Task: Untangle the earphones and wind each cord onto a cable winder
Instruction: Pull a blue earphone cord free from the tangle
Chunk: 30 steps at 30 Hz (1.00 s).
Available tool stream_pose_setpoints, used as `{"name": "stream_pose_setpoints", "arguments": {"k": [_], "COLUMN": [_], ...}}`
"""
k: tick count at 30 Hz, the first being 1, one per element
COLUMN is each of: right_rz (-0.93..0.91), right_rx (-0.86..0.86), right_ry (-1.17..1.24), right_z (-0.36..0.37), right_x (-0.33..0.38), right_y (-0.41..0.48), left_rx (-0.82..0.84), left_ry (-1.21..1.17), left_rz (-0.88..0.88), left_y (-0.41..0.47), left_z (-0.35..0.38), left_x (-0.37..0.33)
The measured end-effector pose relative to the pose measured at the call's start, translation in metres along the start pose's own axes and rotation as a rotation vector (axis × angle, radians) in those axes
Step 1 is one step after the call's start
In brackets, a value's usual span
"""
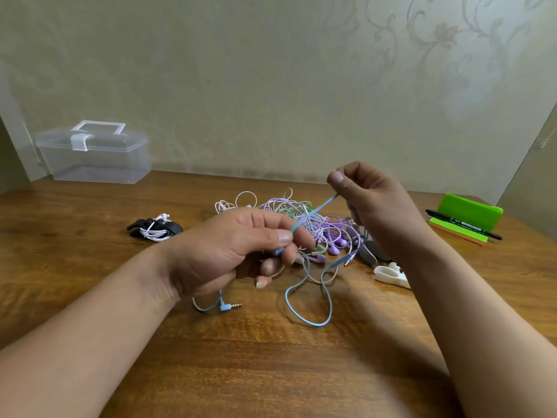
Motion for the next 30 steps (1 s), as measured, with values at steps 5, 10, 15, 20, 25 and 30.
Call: {"name": "stream_pose_setpoints", "arguments": {"k": [5, 10, 15, 20, 25, 30], "right_rz": [-0.051, -0.203, -0.299, -0.191, -0.199, -0.336], "right_rx": [0.048, 0.263, 0.271, 0.250, 0.362, 0.296], "right_ry": [-0.189, -0.423, -0.524, -0.584, -0.586, -0.664], "right_z": [0.017, 0.052, 0.053, 0.050, 0.059, 0.052], "right_x": [0.001, 0.015, 0.027, 0.022, 0.023, 0.034], "right_y": [-0.008, -0.023, -0.029, -0.023, -0.029, -0.031], "left_rx": [-0.058, -0.283, -0.396, -0.370, -0.386, -0.444], "left_ry": [-0.284, -0.230, 0.045, 0.034, 0.154, 0.549], "left_rz": [0.223, 0.302, 0.298, 0.332, 0.341, 0.315], "left_y": [0.005, 0.009, 0.009, 0.007, 0.009, 0.008], "left_z": [-0.009, -0.014, -0.016, -0.016, -0.020, -0.023], "left_x": [-0.010, -0.011, -0.006, -0.013, -0.009, -0.002]}}
Point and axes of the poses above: each hand's wrist, its own y-axis towards the middle knuckle, its own z-axis out of the palm, x = y × z, the point moved 2 cm from there along y, towards the middle knuckle, and after that the axes turned 13 degrees about -y, right-handed, at the moved point
